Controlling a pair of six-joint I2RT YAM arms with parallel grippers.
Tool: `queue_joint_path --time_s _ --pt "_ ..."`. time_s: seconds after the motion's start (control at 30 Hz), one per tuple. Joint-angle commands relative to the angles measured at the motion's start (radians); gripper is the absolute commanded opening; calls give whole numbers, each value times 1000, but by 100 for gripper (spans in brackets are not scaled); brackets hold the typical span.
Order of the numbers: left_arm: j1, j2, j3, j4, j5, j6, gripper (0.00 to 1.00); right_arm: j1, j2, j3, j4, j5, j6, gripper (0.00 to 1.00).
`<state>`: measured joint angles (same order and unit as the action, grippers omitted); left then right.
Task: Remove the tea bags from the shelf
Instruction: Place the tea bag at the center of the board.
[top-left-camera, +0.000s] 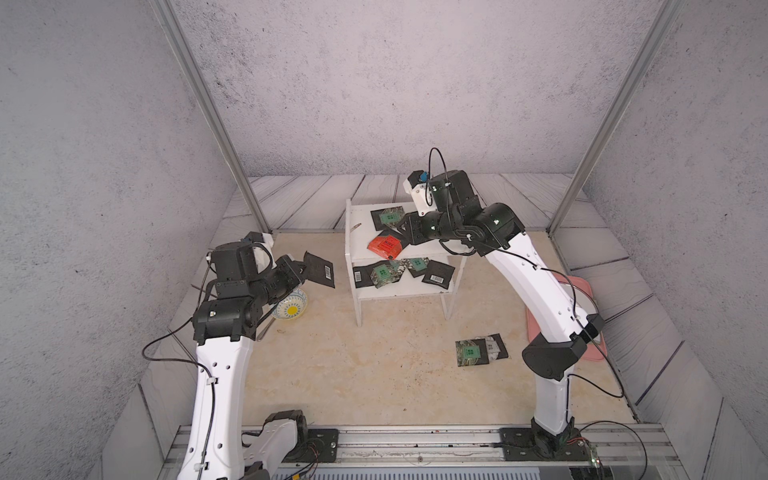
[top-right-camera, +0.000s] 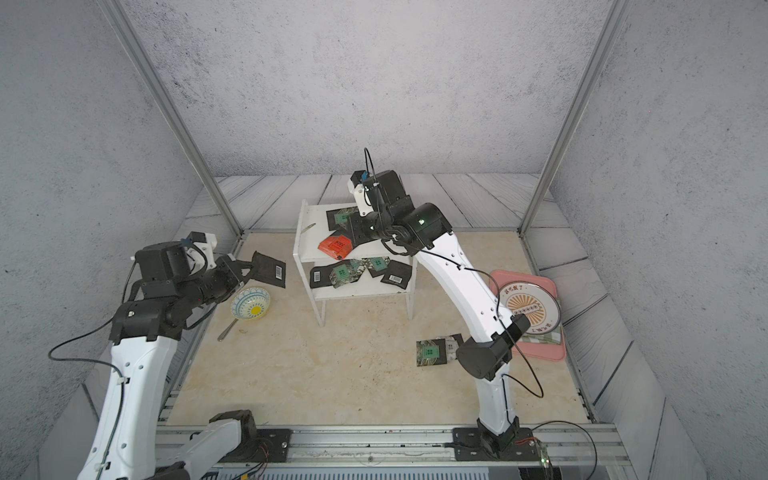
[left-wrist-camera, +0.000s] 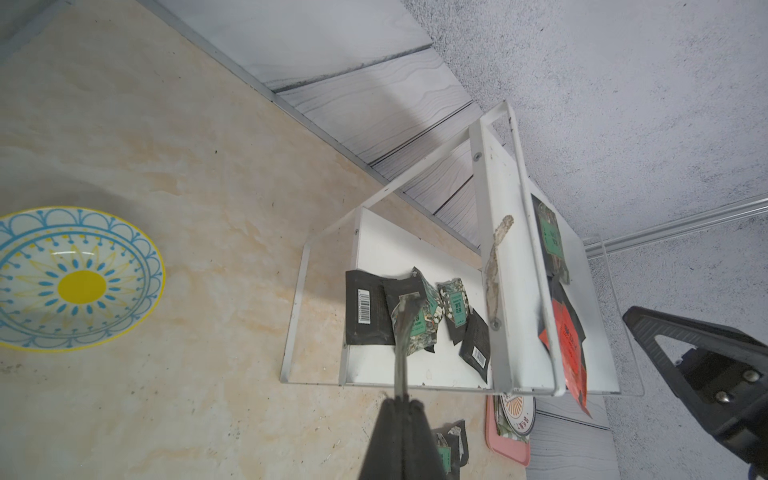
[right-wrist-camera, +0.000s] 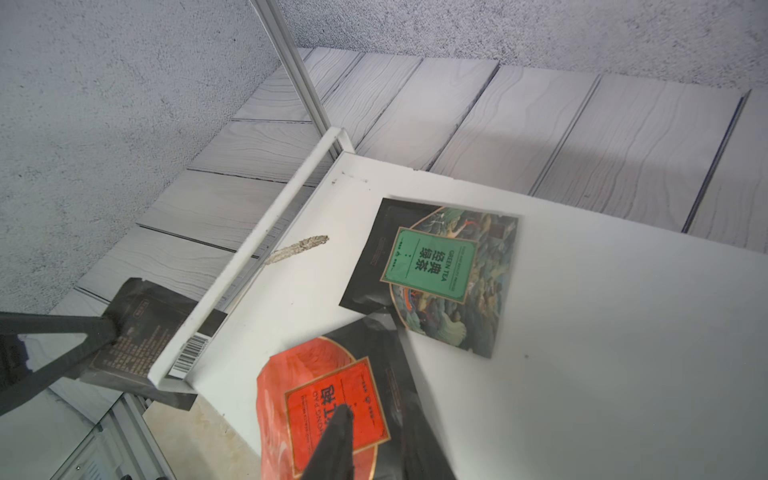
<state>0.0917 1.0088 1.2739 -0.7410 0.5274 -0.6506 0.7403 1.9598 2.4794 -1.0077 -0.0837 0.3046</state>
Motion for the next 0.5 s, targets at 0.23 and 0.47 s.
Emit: queue_joint_path --time_s 0.23,0.47 --pt "-31 -75 -208 -24 42 11 0 -4 -82 -31 -17 31 -15 25" --pt "-136 -113 -326 -25 48 12 0 -24 -233 -231 29 51 16 26"
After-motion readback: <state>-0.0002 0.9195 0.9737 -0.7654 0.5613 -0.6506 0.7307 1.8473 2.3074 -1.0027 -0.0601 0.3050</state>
